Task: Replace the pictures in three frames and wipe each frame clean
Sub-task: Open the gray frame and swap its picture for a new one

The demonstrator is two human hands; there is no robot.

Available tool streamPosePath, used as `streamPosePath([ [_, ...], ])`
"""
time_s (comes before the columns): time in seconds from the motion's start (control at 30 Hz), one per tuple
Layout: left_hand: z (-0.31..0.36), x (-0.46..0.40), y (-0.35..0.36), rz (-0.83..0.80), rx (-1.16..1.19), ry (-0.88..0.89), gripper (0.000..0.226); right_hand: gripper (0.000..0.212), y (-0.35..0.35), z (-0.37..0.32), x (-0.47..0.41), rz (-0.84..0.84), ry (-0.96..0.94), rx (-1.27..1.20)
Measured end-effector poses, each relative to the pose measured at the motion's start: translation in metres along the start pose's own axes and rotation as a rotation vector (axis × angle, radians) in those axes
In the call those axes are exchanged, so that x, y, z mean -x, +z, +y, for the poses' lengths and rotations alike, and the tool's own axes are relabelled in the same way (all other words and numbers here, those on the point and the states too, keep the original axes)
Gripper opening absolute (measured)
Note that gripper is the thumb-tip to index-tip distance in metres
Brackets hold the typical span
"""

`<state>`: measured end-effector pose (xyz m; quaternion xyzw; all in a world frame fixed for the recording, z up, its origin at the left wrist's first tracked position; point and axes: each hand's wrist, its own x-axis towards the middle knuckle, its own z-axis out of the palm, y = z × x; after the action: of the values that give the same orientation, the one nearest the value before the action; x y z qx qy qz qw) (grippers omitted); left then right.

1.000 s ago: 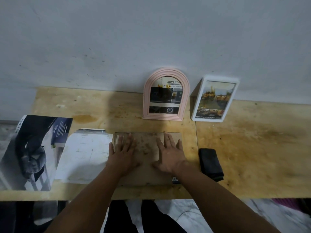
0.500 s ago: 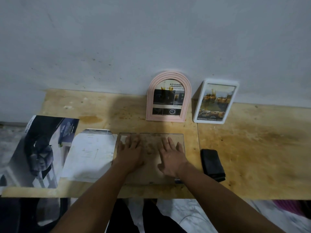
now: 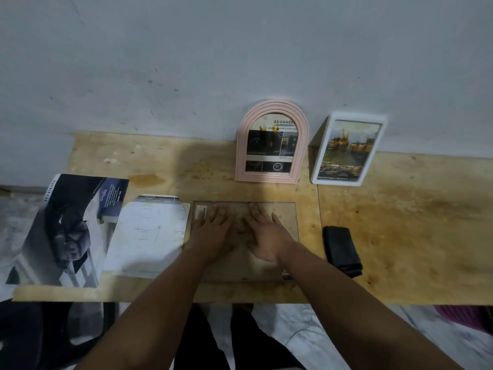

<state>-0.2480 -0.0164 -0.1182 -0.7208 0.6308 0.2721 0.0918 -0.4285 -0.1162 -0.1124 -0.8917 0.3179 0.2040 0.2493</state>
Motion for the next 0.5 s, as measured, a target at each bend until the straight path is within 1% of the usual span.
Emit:
streamPosePath([
  [0.07, -0.004, 0.014, 0.007, 0.074, -0.006, -0.033, 0.083, 0.080, 0.004, 0.003, 0.020, 0.067, 0.032, 0.009],
  [0.13, -0.013, 0.034, 0.021, 0.127, -0.057, -0.046, 0.081, 0.082, 0.015, 0.006, 0.045, 0.080, 0.075, 0.030],
  [0.23, -0.028, 0.064, 0.047, 0.135, -0.146, -0.074, 0.084, 0.088, 0.034, 0.013, 0.073, 0.038, 0.140, 0.063],
  [0.33, -0.040, 0.088, 0.062, 0.157, -0.129, -0.113, 0.079, 0.090, 0.048, 0.019, 0.084, 0.015, 0.208, 0.045],
  [0.4, -0.044, 0.095, 0.068, 0.171, -0.110, -0.131, 0.077, 0.089, 0.054, 0.023, 0.087, 0.015, 0.219, 0.023],
  [0.5, -0.048, 0.094, 0.069, 0.165, -0.089, -0.165, 0.083, 0.089, 0.060, 0.026, 0.086, 0.026, 0.224, -0.002],
])
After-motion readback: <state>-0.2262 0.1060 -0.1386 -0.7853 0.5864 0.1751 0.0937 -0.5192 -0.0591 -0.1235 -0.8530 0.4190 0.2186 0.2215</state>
